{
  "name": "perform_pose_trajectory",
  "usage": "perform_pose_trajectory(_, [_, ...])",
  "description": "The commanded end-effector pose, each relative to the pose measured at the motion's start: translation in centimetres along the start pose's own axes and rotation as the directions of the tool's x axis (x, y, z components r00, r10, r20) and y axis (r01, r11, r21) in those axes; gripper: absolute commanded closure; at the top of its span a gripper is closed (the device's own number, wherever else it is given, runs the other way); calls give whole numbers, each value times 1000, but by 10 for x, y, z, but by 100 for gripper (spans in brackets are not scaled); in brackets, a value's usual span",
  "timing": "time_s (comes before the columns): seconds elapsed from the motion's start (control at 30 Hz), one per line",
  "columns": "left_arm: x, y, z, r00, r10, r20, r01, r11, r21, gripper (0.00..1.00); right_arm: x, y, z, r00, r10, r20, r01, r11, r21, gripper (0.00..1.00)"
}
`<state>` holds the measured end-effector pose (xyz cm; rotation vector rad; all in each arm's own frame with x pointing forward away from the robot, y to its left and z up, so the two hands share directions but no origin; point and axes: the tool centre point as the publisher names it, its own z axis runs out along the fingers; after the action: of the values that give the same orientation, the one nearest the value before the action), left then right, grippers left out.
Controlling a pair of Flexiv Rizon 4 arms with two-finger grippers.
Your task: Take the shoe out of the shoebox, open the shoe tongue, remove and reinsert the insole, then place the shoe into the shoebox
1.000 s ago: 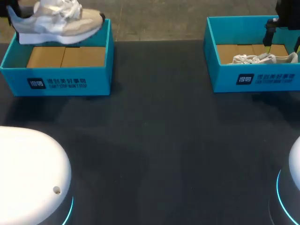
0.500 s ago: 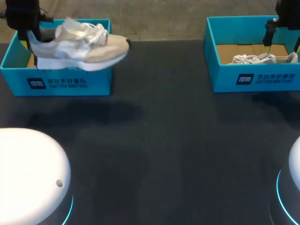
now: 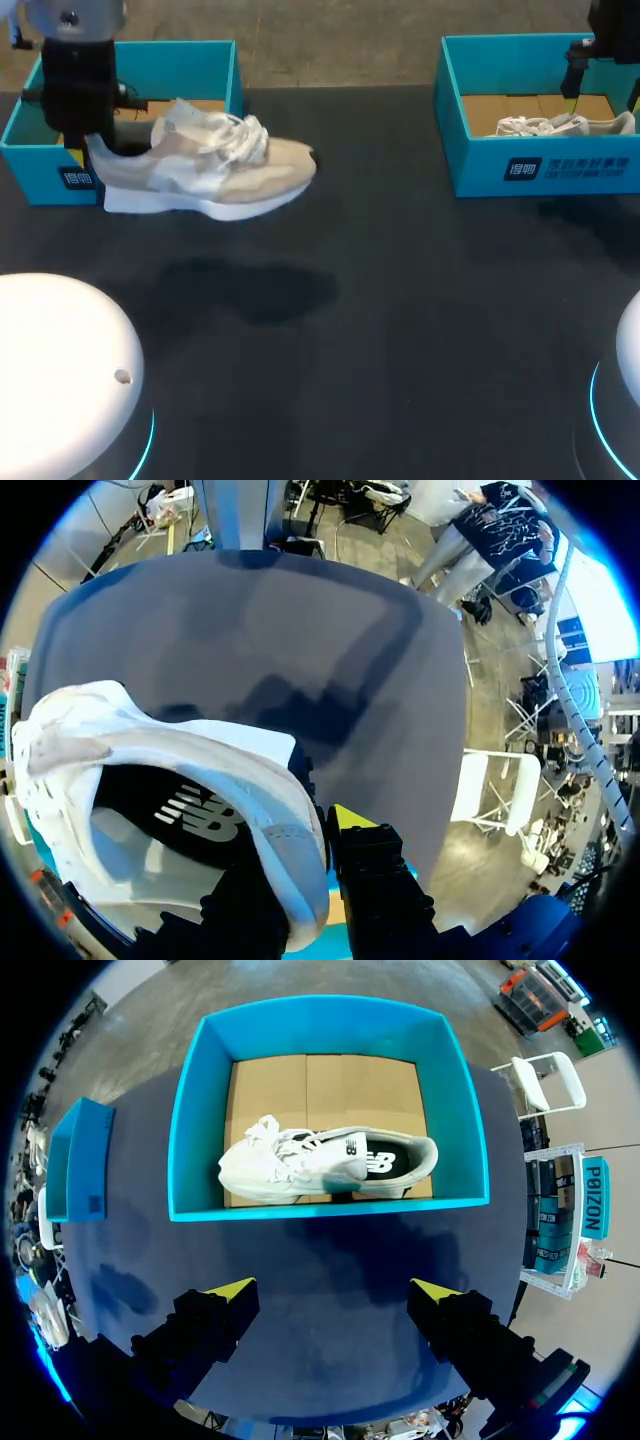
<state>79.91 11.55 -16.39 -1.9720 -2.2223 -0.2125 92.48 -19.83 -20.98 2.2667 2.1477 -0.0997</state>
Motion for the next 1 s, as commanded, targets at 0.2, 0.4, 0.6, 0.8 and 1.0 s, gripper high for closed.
perform_pose_trajectory(0.2, [2, -9, -1, 1000, 0, 4, 0, 984, -177, 100, 0, -1, 0, 1000, 1, 0, -1, 1000, -2, 0])
perform_pose_trajectory(0.4, [-4, -18, -1, 999, 33, 29, -29, 989, -144, 100, 0, -1, 0, 1000, 1, 0, -1, 1000, -2, 0])
perform_pose_trajectory(0.6, [-32, -68, 3, 996, 77, 42, -71, 990, -124, 100, 0, -1, 0, 1000, 1, 0, -1, 1000, -2, 0])
perform_pose_trajectory(0.8, [-57, -116, 15, 992, 125, 17, -121, 983, -137, 100, 0, -1, 0, 1000, 1, 0, -1, 1000, -2, 0])
perform_pose_trajectory(1.0, [-76, -143, 39, 995, 103, 2, -102, 986, -129, 100, 0, -1, 0, 1000, 1, 0, -1, 1000, -2, 0])
